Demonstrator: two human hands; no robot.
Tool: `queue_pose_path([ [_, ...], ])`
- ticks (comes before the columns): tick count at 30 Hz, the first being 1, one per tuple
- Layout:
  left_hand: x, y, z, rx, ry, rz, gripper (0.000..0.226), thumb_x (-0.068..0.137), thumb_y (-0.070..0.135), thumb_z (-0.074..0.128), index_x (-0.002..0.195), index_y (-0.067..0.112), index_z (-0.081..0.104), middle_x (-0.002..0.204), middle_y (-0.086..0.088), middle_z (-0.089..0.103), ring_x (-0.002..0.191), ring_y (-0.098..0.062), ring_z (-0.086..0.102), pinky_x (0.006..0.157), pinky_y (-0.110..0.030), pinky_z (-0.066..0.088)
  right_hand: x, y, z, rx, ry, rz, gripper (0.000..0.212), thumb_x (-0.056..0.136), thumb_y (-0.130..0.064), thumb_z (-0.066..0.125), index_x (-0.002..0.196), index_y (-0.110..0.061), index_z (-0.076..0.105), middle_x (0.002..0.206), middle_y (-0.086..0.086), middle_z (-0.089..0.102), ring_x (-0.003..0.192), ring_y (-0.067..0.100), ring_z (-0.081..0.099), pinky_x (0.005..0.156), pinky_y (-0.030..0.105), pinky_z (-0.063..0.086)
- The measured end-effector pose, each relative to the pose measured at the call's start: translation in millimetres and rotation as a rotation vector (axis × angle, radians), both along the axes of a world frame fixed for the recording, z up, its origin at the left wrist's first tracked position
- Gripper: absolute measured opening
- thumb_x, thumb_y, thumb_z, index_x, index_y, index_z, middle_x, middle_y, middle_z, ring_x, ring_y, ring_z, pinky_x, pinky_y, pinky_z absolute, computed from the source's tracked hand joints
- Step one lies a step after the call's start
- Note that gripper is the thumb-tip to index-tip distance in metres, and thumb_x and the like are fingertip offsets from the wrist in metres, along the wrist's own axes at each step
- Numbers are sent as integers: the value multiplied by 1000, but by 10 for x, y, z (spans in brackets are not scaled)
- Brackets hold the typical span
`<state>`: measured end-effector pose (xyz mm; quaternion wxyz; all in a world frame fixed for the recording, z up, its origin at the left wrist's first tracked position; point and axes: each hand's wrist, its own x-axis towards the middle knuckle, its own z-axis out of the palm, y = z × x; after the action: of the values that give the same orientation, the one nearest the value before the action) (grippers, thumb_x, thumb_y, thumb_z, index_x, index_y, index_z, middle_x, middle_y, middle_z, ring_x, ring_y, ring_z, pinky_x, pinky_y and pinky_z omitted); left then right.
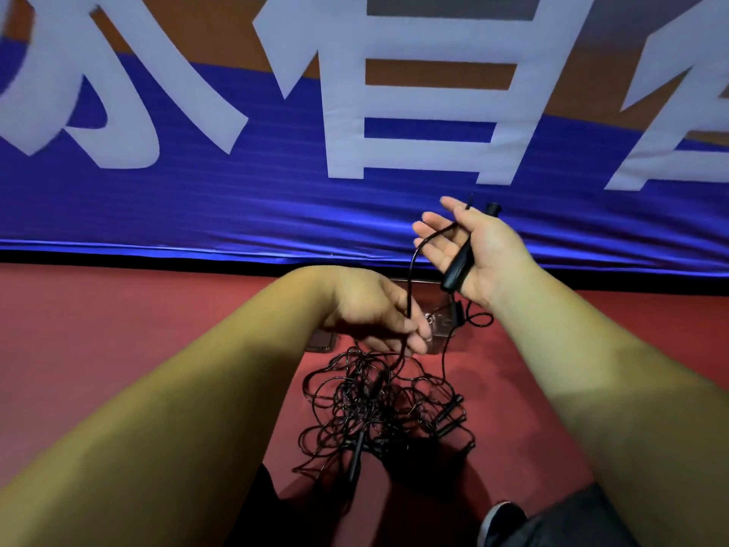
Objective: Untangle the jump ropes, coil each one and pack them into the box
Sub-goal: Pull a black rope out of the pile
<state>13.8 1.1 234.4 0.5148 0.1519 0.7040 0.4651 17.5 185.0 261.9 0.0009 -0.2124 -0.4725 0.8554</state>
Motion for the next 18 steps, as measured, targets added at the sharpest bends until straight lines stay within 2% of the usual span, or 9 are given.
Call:
queue_pose_path([
  [3,-43,30,148,159,-21,188,18,109,12,50,117,9,65,111,-10,75,95,-20,75,79,-29,62,5,11,-25,50,-56,77,38,110,-37,55,140,-14,62,112,16,80,97,32,80,72,40,66],
  [5,-109,23,281,340,-50,400,16,108,13,52,117,9,65,107,-9,76,91,-18,77,78,-29,62,19,4,-55,125,-109,174,47,111,-46,48,138,-10,64,106,11,81,82,25,81,64,36,64],
  [6,-142,22,343,439,-74,507,15,108,12,51,114,9,65,103,-9,78,88,-17,78,76,-27,63,28,7,-76,163,-131,222,51,112,-49,46,136,-9,66,102,8,81,76,23,79,68,37,65],
  [7,-176,18,395,529,-101,606,14,108,10,50,110,9,64,98,-9,78,85,-16,78,74,-26,63,40,10,-103,199,-150,278,51,112,-49,45,133,-9,68,102,8,81,78,24,79,78,40,65],
  [9,-250,1,461,682,-159,794,16,109,8,46,107,5,62,91,-11,78,82,-17,79,72,-27,64,90,18,-133,302,-192,433,45,112,-46,45,129,-13,70,111,8,81,98,28,79,99,47,59],
  [11,-329,-43,460,795,-205,956,18,110,6,44,107,1,61,88,-14,78,83,-22,79,71,-30,65,153,16,-143,405,-222,639,44,112,-46,43,132,-16,68,122,9,78,115,31,75,106,47,55],
  [14,-461,-155,393,824,-221,1119,17,110,7,47,104,-1,61,90,-17,75,80,-26,79,69,-34,66,233,-31,-142,444,-205,799,44,112,-46,42,132,-17,68,126,11,77,121,32,72,110,47,51],
  [16,-538,-220,334,773,-232,1182,20,110,11,48,100,-1,59,84,-17,73,75,-26,78,72,-36,66,262,-76,-124,450,-160,781,36,112,-41,47,122,-15,70,119,12,79,117,36,74,110,52,51],
  [18,-573,-249,283,663,-254,1173,26,112,19,45,99,-2,56,76,-17,72,82,-29,76,84,-40,64,267,-108,-108,452,-120,721,28,112,-34,51,114,-14,70,109,12,80,108,38,77,102,55,58],
])
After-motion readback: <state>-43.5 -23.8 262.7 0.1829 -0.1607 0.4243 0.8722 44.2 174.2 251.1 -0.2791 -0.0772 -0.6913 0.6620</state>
